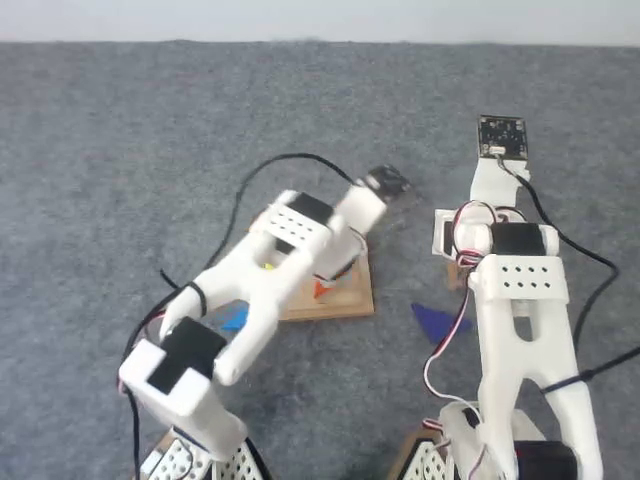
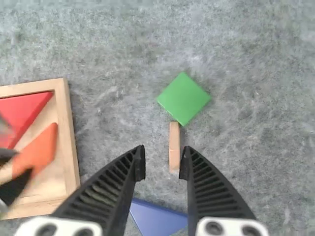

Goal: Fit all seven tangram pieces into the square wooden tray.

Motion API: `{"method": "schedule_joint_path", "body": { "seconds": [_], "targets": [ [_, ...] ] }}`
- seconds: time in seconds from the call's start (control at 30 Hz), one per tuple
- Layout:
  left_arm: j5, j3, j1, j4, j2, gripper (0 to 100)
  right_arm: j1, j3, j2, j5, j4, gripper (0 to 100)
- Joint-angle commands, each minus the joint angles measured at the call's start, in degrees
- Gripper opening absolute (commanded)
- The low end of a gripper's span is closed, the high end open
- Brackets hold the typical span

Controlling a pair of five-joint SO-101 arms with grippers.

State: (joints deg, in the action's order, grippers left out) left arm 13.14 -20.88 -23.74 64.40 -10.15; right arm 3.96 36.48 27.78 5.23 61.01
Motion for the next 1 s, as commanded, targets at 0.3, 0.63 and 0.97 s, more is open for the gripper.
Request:
{"method": "schedule_joint_path", "body": {
  "seconds": [0.3, 0.63, 0.97],
  "targets": [
    [5.5, 1.1, -1.1, -0.2, -2.6, 17, -1.1, -0.8, 3.2, -0.7, -1.1, 12.2],
    [5.6, 1.2, -1.3, 0.1, -3.2, 18, -2.7, -1.0, 3.4, -0.7, -1.3, 12.2],
    [5.6, 22.2, -2.2, 19.8, -22.4, 22, -2.8, -1.0, 3.4, -0.7, -1.3, 12.2]
  ]
}}
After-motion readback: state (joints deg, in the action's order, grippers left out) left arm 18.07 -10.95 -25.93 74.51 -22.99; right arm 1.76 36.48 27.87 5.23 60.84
